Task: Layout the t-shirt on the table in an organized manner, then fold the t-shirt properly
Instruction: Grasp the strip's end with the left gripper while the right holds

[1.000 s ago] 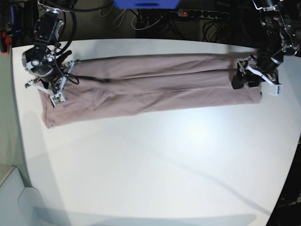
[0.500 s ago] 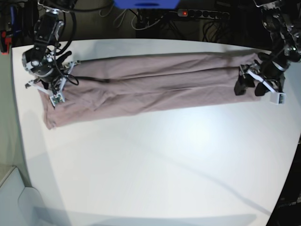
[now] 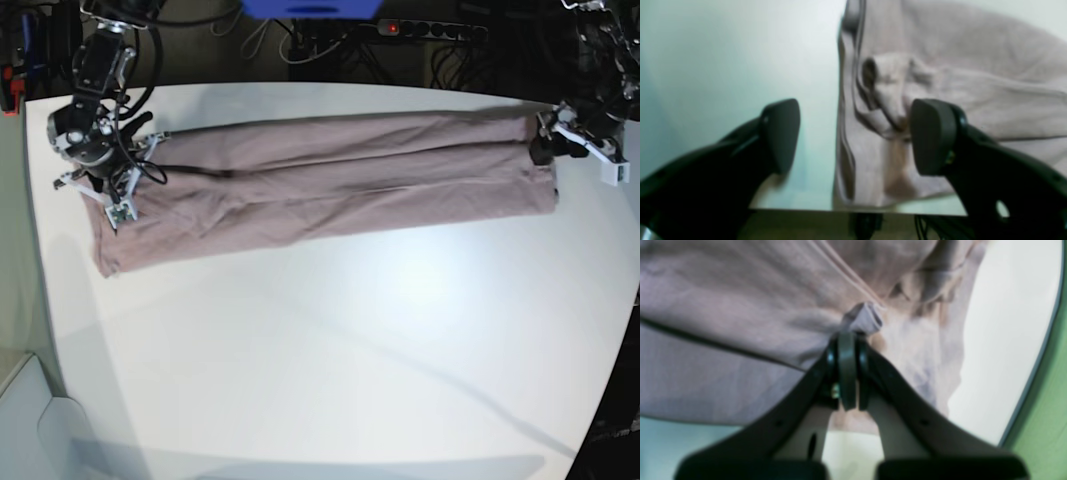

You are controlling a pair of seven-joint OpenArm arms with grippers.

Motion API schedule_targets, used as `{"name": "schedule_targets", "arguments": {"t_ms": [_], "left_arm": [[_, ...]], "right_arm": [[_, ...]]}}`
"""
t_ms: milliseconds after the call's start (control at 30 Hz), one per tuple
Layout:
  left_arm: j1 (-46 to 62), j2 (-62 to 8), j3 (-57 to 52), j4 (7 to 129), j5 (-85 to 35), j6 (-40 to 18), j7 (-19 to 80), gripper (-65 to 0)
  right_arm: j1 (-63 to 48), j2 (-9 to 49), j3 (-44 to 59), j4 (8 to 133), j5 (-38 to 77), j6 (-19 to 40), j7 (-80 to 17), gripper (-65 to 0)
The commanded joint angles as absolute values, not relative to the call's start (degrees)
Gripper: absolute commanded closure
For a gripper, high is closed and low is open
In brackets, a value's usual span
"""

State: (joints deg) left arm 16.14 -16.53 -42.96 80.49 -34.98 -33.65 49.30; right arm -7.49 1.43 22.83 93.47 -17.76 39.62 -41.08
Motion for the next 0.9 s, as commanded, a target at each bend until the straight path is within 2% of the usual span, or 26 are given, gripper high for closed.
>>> {"name": "schedule_targets", "arguments": {"t_ms": [0,433,500,567,800,833,867], "left_arm": [[15.3,-17.7,-43.1,80.9,-36.0,-34.1,48.0,-50.4],[13.0,-17.8,-37.1,75.1,-35.9,-34.1,48.0,-49.8],[13.0,-17.8,-37.1,75.1,-35.9,-34.1,48.1,-47.4],[13.0,-17.8,-35.9,75.1,-35.9,-34.1,48.2,-39.5],[13.0,-18.5,-35.6,75.1,-35.9,-33.5,48.3,-2.9],[13.0,-18.5,-35.6,75.1,-35.9,-33.5,48.3,0.0],[13.0,-18.5,-35.6,75.3,-35.9,-33.5,48.4,0.0]], "right_arm": [[-7.5,1.5,22.8,93.3,-18.0,40.0,-42.7,0.0],[-7.4,1.5,22.7,93.3,-18.0,40.0,-42.7,0.0],[-7.4,1.5,22.8,93.3,-18.0,40.0,-42.7,0.0],[-7.4,1.5,22.8,93.3,-18.0,40.0,-42.7,0.0],[-7.4,1.5,22.8,93.3,-18.0,40.0,-42.7,0.0],[-7.4,1.5,22.8,93.3,-18.0,40.0,-42.7,0.0],[-7.4,1.5,22.8,93.3,-18.0,40.0,-42.7,0.0]]}}
